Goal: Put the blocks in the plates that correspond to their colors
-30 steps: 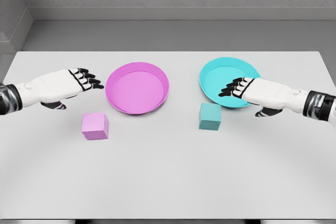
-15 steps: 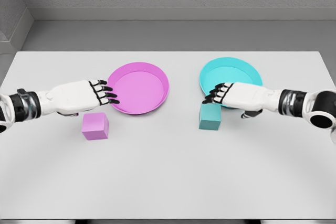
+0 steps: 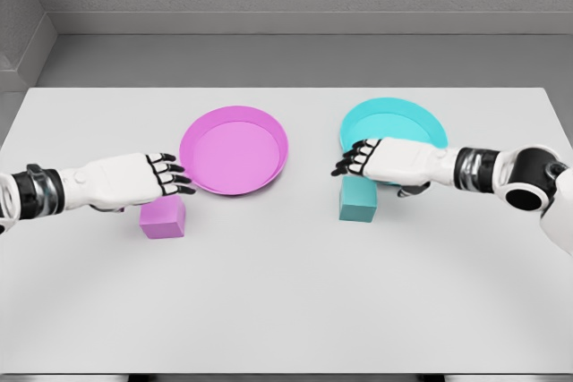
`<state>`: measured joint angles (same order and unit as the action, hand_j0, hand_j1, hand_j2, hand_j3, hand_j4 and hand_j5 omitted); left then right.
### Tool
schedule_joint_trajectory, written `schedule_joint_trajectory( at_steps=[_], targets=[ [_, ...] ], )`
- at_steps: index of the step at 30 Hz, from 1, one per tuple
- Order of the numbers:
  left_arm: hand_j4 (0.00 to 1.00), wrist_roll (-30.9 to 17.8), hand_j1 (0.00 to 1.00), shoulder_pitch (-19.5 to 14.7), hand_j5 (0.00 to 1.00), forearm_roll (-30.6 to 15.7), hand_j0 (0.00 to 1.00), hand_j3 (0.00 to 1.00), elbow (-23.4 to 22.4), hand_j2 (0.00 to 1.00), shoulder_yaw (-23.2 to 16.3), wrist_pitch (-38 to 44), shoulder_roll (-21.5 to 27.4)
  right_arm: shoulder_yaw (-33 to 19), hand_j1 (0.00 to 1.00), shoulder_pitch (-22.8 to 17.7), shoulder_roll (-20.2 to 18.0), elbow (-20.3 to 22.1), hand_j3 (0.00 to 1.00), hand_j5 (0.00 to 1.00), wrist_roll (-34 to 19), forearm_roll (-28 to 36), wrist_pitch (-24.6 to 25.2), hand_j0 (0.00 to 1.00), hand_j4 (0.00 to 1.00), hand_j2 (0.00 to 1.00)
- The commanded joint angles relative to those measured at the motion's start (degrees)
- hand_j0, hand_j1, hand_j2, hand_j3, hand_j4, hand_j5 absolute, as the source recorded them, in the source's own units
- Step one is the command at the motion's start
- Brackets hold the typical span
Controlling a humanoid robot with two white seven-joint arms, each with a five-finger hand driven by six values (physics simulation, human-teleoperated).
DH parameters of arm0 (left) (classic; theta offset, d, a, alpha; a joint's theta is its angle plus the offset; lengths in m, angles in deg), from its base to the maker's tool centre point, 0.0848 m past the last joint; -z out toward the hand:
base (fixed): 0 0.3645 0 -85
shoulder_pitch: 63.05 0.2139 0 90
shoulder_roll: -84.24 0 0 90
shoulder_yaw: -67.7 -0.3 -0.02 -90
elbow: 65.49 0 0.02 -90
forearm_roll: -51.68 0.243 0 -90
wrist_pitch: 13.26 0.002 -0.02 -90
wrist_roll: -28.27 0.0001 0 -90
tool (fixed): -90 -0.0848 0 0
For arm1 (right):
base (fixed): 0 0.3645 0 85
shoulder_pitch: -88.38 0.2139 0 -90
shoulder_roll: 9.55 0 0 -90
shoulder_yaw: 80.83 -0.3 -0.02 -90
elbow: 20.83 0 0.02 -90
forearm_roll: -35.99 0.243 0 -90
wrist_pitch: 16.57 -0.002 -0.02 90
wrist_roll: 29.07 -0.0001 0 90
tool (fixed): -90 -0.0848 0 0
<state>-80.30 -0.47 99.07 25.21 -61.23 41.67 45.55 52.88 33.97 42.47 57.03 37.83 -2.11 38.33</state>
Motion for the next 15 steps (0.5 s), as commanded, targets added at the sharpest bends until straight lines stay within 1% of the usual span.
schedule_joint_trajectory(
  at_steps=[1, 3, 8, 9, 10, 15],
  targets=[
    [1.00, 0.03, 1.00, 0.00, 1.00, -0.28, 1.00, 1.00, 0.01, 1.00, -0.18, 0.08, 0.46, 0.50, 1.00, 0.00, 0.98, -0.96, 1.00, 1.00, -0.71, -0.13, 0.10, 1.00, 1.00, 1.00],
    [1.00, 0.03, 1.00, 0.00, 1.00, -0.20, 1.00, 1.00, 0.01, 1.00, -0.79, 0.08, 0.37, 1.38, 1.00, 0.00, 1.50, -0.96, 1.00, 1.00, -0.80, -1.01, 0.10, 1.00, 1.00, 1.00],
    [1.00, 0.03, 1.00, 0.00, 1.00, -0.11, 1.00, 1.00, 0.01, 1.00, -1.23, 0.08, 0.20, 1.47, 1.00, 0.09, 1.77, -1.13, 1.00, 1.00, -0.80, -1.28, 0.10, 1.00, 1.00, 1.00],
    [1.00, 0.03, 1.00, 0.09, 1.00, -0.11, 1.00, 1.00, 0.01, 1.00, -1.49, 0.08, 0.20, 1.38, 1.00, 0.09, 1.94, -1.74, 1.00, 1.00, -0.80, -1.28, 0.10, 1.00, 1.00, 1.00],
    [1.00, 0.03, 1.00, 0.00, 1.00, -0.11, 1.00, 1.00, 0.01, 1.00, -1.84, 0.08, 0.20, 1.47, 1.00, 0.09, 2.91, -2.89, 1.00, 1.00, -0.80, -2.06, 0.10, 1.00, 1.00, 1.00],
    [1.00, 0.03, 1.00, 0.09, 1.00, -0.02, 1.00, 1.00, 0.01, 1.00, -2.02, 0.08, 0.11, 1.47, 1.00, 0.18, 3.88, -3.94, 1.00, 1.00, -0.89, -3.21, 0.10, 1.00, 1.00, 1.00]
  ],
)
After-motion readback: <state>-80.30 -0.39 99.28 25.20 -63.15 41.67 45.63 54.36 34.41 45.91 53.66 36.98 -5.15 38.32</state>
